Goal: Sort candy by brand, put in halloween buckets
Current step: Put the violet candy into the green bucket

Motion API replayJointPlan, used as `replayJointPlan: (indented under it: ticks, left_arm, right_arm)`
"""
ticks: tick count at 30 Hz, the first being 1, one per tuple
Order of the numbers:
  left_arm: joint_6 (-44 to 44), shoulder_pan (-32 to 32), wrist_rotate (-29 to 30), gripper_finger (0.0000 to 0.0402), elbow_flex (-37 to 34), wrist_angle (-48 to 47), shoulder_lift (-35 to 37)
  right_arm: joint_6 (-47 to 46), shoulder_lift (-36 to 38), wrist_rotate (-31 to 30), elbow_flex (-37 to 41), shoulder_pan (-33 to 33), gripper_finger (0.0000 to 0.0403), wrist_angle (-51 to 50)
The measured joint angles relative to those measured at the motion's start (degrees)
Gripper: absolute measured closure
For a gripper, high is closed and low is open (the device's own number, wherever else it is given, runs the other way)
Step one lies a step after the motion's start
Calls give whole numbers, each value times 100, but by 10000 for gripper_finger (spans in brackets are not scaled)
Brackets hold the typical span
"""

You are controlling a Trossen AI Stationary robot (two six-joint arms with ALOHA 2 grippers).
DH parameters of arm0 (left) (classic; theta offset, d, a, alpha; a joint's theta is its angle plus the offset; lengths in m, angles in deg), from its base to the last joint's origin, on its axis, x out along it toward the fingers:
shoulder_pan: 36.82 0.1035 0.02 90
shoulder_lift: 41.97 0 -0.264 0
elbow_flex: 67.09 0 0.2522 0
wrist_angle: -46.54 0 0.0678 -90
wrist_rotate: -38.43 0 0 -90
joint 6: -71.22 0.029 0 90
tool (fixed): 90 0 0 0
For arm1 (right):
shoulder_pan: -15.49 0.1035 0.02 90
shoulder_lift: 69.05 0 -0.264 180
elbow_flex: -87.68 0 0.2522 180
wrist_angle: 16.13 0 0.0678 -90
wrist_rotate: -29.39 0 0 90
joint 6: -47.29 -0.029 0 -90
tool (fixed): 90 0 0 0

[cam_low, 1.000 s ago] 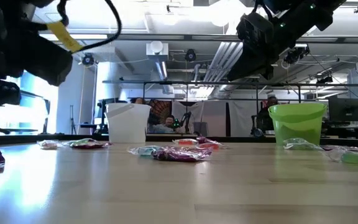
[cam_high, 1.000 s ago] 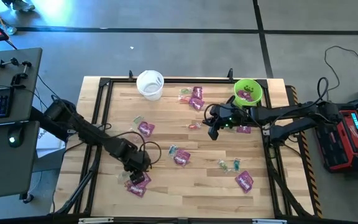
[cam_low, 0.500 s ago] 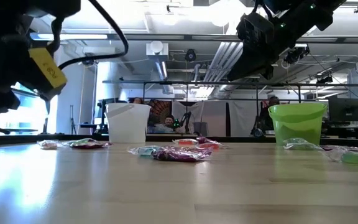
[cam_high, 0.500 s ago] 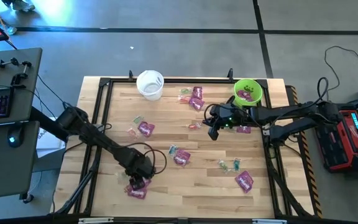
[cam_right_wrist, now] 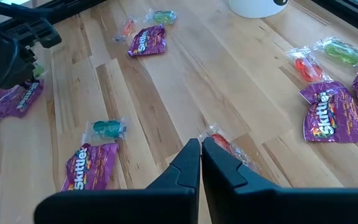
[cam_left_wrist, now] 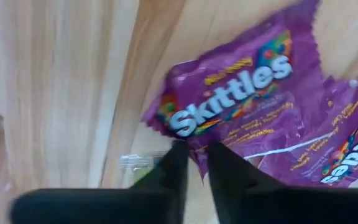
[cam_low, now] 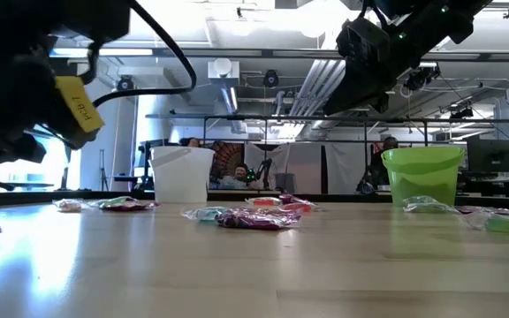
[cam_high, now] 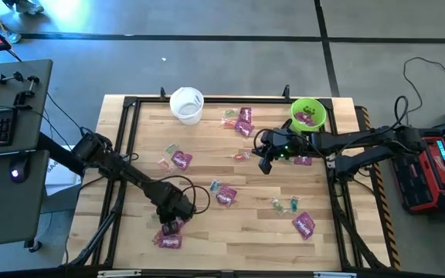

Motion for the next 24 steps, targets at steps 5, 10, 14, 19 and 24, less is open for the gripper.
replayJointPlan:
  ticks: [5,10,14,19,24]
  left_arm:
    - [230,252,210,396,-16,170,168]
    - [369,632,269,401,-26,264,508]
    - [539,953,236,401,-26,369,849]
    - [848,1301,182,401,-20,584,1245]
    - [1909,1361,175,378,-15,586,1351]
  right_arm:
    - [18,0,0,0,0,398,2]
    - [-102,0,0,0,107,398,52]
    - [-487,0,2,0,358,395,195]
    - [-1286,0,-146,0,845,368,600]
    - [-1795,0,-1026,0,1436,311,671]
